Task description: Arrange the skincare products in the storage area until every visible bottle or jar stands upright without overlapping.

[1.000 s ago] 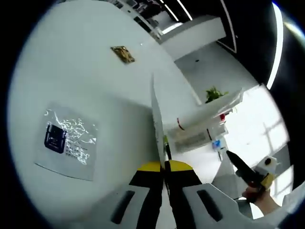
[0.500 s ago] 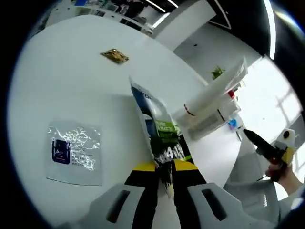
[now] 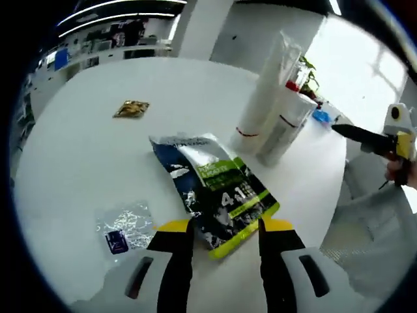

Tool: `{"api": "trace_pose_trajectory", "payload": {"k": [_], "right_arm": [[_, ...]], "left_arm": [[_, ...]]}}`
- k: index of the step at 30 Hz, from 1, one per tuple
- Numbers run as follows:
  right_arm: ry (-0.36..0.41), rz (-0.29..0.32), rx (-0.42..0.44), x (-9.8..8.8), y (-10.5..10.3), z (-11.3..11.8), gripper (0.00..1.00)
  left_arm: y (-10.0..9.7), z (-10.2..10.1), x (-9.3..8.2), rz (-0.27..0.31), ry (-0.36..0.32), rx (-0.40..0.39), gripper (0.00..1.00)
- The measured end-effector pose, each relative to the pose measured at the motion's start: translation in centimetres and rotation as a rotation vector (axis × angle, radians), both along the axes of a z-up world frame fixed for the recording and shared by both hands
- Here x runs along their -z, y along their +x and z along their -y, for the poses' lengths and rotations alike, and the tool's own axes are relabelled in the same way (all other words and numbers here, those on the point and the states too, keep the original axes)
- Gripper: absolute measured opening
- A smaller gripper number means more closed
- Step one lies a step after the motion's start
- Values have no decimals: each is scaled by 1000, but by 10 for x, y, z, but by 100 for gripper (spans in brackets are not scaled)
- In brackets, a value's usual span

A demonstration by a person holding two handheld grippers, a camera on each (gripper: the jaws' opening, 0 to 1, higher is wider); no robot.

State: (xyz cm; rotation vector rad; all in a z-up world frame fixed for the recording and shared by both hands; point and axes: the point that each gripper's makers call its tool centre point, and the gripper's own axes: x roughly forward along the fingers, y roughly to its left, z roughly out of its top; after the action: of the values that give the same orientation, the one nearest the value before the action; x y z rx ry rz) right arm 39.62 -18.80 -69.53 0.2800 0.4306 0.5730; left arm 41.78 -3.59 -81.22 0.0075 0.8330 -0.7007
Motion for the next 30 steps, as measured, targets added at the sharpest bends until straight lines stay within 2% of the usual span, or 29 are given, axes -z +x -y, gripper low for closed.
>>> {"api": "trace_pose_trajectory", "payload": {"k": [1,5,9,13,16,18,24,30], "right_arm": [[0,0,0,0,0,0,93],[3,0,1,0,0,0,93],[-1,0,-3,0,-1,-1,93],[-1,-1,-1,1,0,0,93],[-4,1,0,1,-1,0,93],[-5,1,1,1,-1,0,93],[-5,0,5,1,0,1,93],[-7,0,8,1,0,1,93]], "left_arm": [[0,0,-1,7,7,7,40],[9,-2,-11,110,78,64,41],[18,11,-9,154,104,146,44],[19,19,7,172,172,230,47],[18,20,16,171,211,261,46],[23,21,13,176,182,249,46],[27,21,14,175,182,298,46],[26,22,14,170,181,309,46]]}}
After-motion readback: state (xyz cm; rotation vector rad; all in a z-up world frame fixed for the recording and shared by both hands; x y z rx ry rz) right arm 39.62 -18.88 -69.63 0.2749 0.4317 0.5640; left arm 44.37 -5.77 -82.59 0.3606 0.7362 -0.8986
